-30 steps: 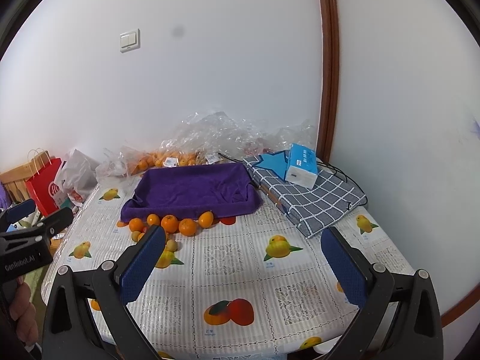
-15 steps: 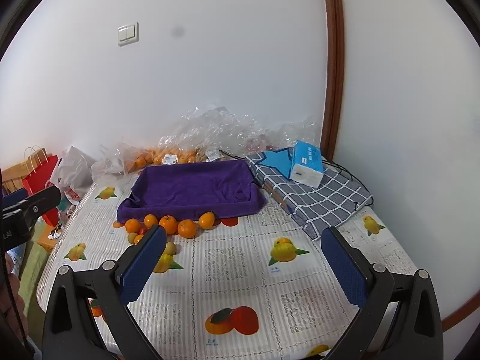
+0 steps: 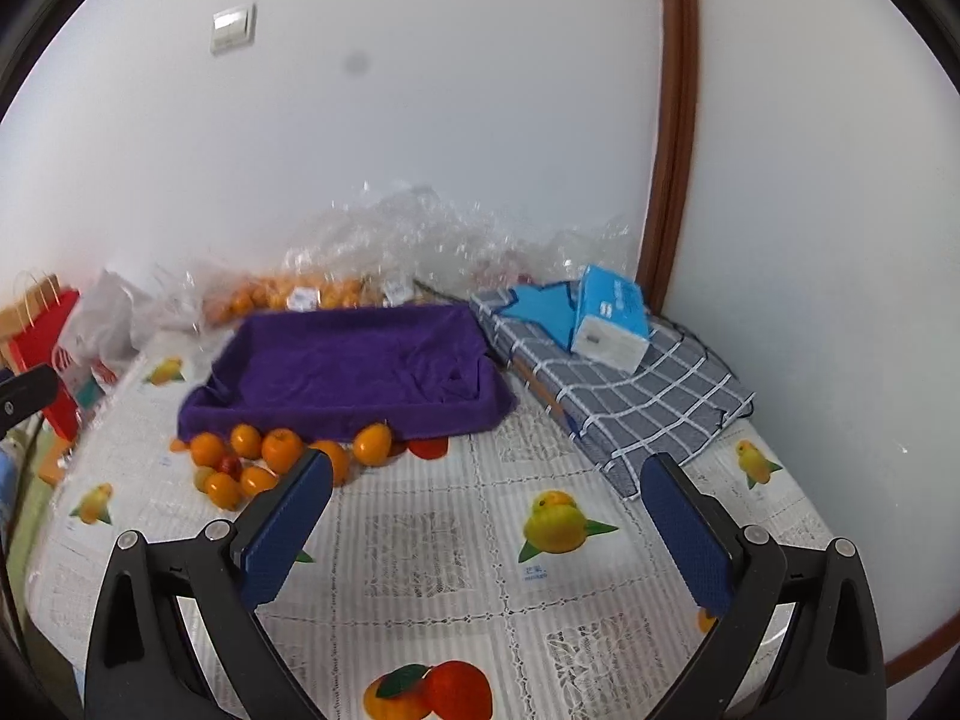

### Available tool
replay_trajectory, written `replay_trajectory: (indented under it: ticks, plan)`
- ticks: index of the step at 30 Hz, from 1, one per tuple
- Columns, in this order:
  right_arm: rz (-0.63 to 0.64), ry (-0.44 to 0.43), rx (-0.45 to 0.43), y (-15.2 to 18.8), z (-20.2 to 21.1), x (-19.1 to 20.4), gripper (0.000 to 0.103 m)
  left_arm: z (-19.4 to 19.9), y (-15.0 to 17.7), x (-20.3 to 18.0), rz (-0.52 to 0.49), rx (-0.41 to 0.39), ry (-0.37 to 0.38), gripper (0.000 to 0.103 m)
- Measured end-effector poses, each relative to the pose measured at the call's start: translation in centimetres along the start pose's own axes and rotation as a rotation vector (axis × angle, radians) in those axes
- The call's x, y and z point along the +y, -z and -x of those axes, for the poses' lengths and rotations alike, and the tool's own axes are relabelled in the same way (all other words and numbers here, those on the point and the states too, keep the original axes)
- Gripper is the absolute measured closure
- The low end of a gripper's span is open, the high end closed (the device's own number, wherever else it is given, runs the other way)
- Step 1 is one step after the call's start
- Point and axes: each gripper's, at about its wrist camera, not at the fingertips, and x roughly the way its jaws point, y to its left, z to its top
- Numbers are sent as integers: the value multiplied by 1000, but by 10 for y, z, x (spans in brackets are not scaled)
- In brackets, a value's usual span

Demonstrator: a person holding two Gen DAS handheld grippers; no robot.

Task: Organize fruits
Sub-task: 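Move both tools toward the oranges in front of the purple towel, then grasp an orange with the right tool while the left tool approaches another orange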

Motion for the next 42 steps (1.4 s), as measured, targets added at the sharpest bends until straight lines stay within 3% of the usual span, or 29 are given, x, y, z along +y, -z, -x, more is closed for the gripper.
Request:
replay_trajectory:
  ticks: [7, 13, 18, 24, 29, 33, 35, 42]
  plan:
    - [21, -69, 80, 4, -56, 18, 3, -55, 9, 26, 22, 68, -6, 4]
    - [7, -124, 135, 11, -112, 33, 27, -101, 27, 49, 38, 140, -2, 4]
    - [-25, -189, 193, 9, -156, 43, 45, -130, 39, 62, 64, 160, 47, 8]
    - [-87, -246, 266, 2, -198, 51, 50, -155, 49, 69, 63, 138, 78, 8]
    - [-120, -274, 324, 3, -220, 61, 52, -162, 52, 74, 82, 144, 99, 8]
    - [-172, -315, 383, 6, -237, 61, 68, -158, 51, 78, 76, 118, 92, 8]
    - [-203, -353, 400, 7, -240, 59, 69, -160, 51, 80, 84, 124, 97, 8]
    - [-106, -262, 345, 9, -207, 46, 69, -161, 54, 82, 91, 134, 119, 8]
